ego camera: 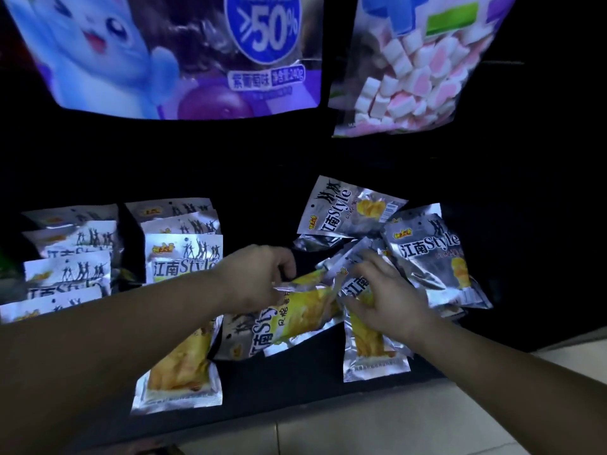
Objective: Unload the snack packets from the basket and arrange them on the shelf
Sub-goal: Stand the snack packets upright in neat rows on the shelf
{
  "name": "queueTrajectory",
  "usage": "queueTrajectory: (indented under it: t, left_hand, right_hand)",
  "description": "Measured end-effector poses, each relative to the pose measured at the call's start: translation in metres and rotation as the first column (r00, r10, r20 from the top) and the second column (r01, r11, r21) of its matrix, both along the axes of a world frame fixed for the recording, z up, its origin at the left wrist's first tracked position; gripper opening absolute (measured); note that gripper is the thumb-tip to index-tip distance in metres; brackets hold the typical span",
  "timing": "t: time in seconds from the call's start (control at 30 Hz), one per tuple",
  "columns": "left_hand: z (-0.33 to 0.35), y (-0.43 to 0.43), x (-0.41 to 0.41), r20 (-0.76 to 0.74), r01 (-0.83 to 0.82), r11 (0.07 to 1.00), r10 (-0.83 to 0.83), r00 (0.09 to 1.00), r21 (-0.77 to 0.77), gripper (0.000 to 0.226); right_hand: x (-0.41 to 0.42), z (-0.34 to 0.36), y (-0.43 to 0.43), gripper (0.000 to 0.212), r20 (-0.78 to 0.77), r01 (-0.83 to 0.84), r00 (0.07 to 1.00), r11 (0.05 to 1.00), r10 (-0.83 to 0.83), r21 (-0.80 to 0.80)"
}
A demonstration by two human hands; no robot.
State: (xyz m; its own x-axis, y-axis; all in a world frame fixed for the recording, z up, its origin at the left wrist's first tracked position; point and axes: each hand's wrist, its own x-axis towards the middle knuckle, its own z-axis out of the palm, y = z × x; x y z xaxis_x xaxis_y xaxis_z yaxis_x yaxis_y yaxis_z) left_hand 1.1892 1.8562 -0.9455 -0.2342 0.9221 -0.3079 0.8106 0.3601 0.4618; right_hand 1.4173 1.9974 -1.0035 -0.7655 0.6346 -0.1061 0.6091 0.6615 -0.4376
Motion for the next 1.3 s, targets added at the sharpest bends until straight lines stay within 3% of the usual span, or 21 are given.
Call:
queueTrajectory:
  t: [0.13,0.2,0.3,0.43,0.47,0.53,0.63,0.77,0.83,0.9,1.07,1.2,1.3]
  left_hand:
    - [0.010,0.007,0.009,-0.034,0.090,0.996,-0.089,0.995,0.011,0.034]
    - [0.010,0.012,0.012,0.035,0.046,0.995,-0.049,0.998,0.087,0.030]
    - [0.011,0.019,0.012,0.280,-0.183,0.961,0.120,0.952,0.210,0.025]
    - [-0.009,0.025,0.012,0.317,-0.525,0.776,0.429,0.846,0.349,0.019]
    - [-0.019,0.023,0.013,0.267,-0.553,0.775,0.488,0.831,0.307,0.019]
    - [-0.047,0.019,0.016,0.177,-0.531,0.845,0.514,0.839,0.065,0.017]
    - [-0.086,0.010,0.029,0.188,-0.440,0.853,0.498,0.846,-0.281,0.016]
    - [-0.130,-0.011,0.044,0.338,-0.610,0.742,0.670,0.661,-0.278,0.053]
    - [-0.135,-0.021,0.050,0.454,-0.683,0.680,0.714,0.534,-0.266,0.053]
    - [-0.141,-0.027,0.052,0.526,-0.704,0.657,0.713,0.464,-0.269,0.047]
    - [-0.152,-0.033,0.048,0.540,-0.696,0.680,0.684,0.489,-0.231,0.043]
    - [-0.150,-0.027,0.041,0.564,-0.763,0.636,0.674,0.477,-0.116,0.020]
    - [-0.122,-0.019,0.029,0.539,-0.763,0.646,0.631,0.557,0.032,0.016]
  right_hand:
    - [-0.039,0.022,-0.040,0.041,-0.120,-0.209,0.970,0.978,0.210,0.026]
    - [-0.049,0.022,-0.054,0.041,-0.107,-0.243,0.965,0.970,0.242,0.002]
    - [-0.045,0.018,-0.052,0.037,-0.142,-0.125,0.983,0.989,0.113,-0.079]
    - [-0.023,0.013,-0.026,0.024,-0.215,0.096,0.966,0.969,-0.146,-0.227]
    - [-0.017,0.011,-0.020,0.022,-0.210,0.142,0.958,0.957,-0.198,-0.253]
    - [-0.007,0.004,-0.012,0.023,-0.198,0.223,0.938,0.932,-0.285,-0.285]
    - [-0.002,-0.008,-0.008,0.028,-0.212,0.272,0.911,0.902,-0.354,-0.336]
    - [-0.006,-0.015,-0.009,0.034,-0.190,0.262,0.923,0.909,-0.334,-0.324]
    - [-0.009,-0.016,-0.008,0.044,-0.162,0.273,0.930,0.916,-0.330,-0.295]
    - [-0.012,-0.017,-0.008,0.052,-0.147,0.294,0.925,0.906,-0.350,-0.305]
    - [-0.016,-0.017,-0.015,0.065,-0.129,0.309,0.923,0.899,-0.362,-0.310]
    - [-0.019,-0.017,-0.019,0.060,-0.093,0.320,0.929,0.904,-0.358,-0.283]
    - [-0.021,-0.014,-0.017,0.058,-0.100,0.332,0.924,0.902,-0.370,-0.275]
